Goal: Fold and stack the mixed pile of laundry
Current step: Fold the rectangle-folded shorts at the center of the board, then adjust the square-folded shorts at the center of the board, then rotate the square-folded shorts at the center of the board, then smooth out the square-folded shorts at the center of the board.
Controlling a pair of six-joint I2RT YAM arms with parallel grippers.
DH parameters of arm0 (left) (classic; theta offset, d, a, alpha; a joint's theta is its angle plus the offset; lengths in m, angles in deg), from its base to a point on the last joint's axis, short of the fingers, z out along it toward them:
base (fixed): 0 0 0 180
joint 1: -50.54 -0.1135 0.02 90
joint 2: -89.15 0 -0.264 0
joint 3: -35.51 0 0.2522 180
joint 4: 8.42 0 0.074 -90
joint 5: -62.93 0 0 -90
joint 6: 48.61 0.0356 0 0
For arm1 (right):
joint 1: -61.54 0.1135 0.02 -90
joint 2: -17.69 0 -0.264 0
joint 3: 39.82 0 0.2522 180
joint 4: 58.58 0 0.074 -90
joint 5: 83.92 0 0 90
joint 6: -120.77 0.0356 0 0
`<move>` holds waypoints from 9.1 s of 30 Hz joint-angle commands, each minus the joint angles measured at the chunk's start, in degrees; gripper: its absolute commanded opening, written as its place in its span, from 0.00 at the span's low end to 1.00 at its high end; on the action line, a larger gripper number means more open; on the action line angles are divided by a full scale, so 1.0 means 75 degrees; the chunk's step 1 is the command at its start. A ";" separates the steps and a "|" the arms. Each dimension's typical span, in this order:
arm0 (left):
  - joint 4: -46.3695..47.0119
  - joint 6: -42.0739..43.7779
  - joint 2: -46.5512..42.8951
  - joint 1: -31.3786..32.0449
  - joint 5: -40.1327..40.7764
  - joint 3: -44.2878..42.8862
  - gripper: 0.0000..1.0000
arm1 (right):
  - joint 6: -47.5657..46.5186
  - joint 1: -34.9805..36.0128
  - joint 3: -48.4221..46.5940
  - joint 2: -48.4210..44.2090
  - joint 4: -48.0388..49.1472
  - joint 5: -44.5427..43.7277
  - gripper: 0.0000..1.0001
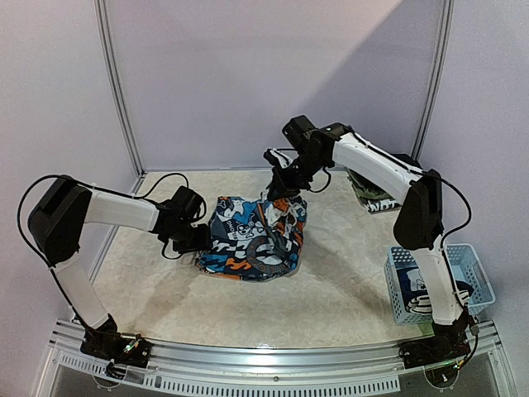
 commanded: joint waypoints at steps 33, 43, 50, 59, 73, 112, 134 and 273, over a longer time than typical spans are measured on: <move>-0.0634 -0.0638 -0.3940 -0.0304 0.2291 0.1743 0.60 | 0.1355 0.1870 -0.2082 0.2214 0.4163 0.0576 0.99; -0.0099 0.0959 -0.3282 -0.0484 0.0788 0.0818 0.67 | 0.0474 0.0589 0.0261 -0.0314 0.3764 0.1257 0.99; 0.0006 0.0274 -0.1259 -0.1011 -0.1225 -0.0565 0.68 | -0.0070 -0.0354 0.3583 -0.1618 0.5264 0.2923 0.93; 0.1500 -0.1543 -0.0332 -0.1460 -0.2604 -0.0112 0.64 | -0.1028 -0.0419 0.4317 -0.1789 0.4358 0.2569 0.88; 0.1198 -0.1648 0.0581 -0.1457 -0.3027 -0.0761 0.52 | -0.1089 -0.0350 0.4634 -0.1305 0.4365 0.2510 0.88; -0.1785 0.2235 -0.1017 -0.1289 -0.1093 -0.2059 0.61 | -0.1155 -0.0098 0.4756 -0.1131 0.4309 0.2679 0.88; -0.4263 0.4201 0.1200 -0.1795 -0.2559 -0.3977 0.70 | -0.1189 -0.0096 0.4817 -0.1034 0.4375 0.3146 0.86; -0.1258 -0.0368 0.0336 -0.0527 -0.2794 -0.1420 0.40 | -0.6298 0.2137 0.4512 -0.1658 0.3006 -0.1251 0.55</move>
